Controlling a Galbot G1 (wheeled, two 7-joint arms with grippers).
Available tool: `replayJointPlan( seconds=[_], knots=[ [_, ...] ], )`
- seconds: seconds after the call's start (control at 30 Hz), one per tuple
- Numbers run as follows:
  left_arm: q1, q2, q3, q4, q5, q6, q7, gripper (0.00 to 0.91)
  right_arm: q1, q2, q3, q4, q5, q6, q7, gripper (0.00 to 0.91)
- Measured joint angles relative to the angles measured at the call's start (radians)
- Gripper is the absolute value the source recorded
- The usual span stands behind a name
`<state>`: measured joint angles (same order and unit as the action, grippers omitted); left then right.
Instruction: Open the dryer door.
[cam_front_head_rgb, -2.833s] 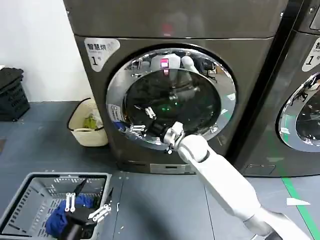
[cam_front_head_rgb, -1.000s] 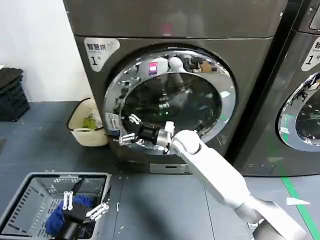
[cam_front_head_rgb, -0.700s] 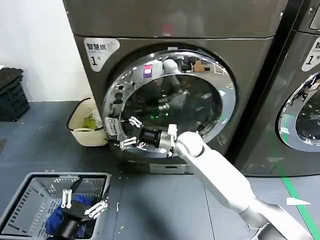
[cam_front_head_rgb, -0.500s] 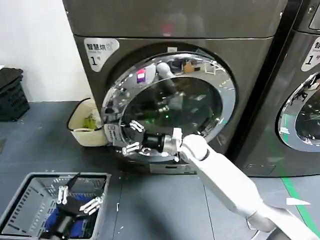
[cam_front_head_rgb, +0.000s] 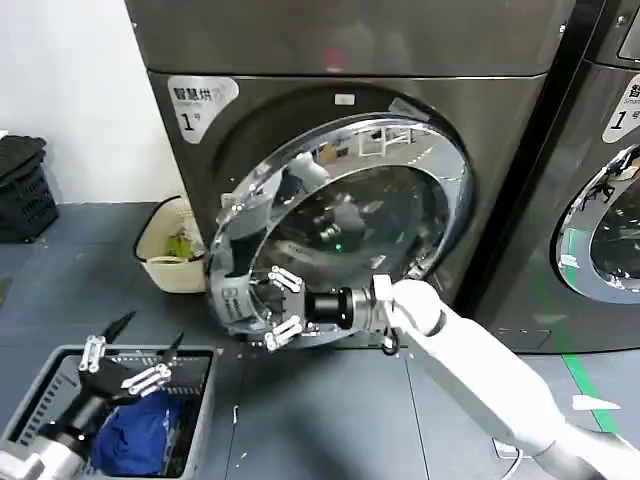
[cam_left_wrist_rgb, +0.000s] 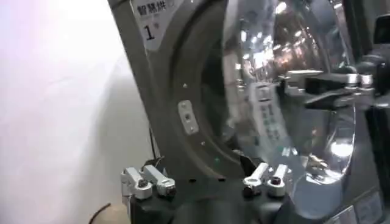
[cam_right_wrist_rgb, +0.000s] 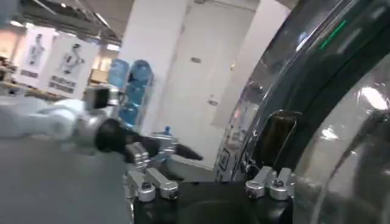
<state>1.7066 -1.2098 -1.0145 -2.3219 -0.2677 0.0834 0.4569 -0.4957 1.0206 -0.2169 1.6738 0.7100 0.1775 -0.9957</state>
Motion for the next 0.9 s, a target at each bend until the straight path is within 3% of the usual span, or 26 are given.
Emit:
replayJointPlan(
  seconds=[0.33,0.9],
  knots=[
    [-0.058,0.123,-0.054,0.088,-0.08,-0.062,0.086,0.907,-0.046,-0.063,0.042,0.055,0.045,-0.001,-0.141,0.907],
    [-0.264,0.376,0.101,0.277,-0.149,-0.111,0.171,0.907,-0.219,-0.17,0.228,0.167,0.047,0.006,-0.296,0.907]
  ],
)
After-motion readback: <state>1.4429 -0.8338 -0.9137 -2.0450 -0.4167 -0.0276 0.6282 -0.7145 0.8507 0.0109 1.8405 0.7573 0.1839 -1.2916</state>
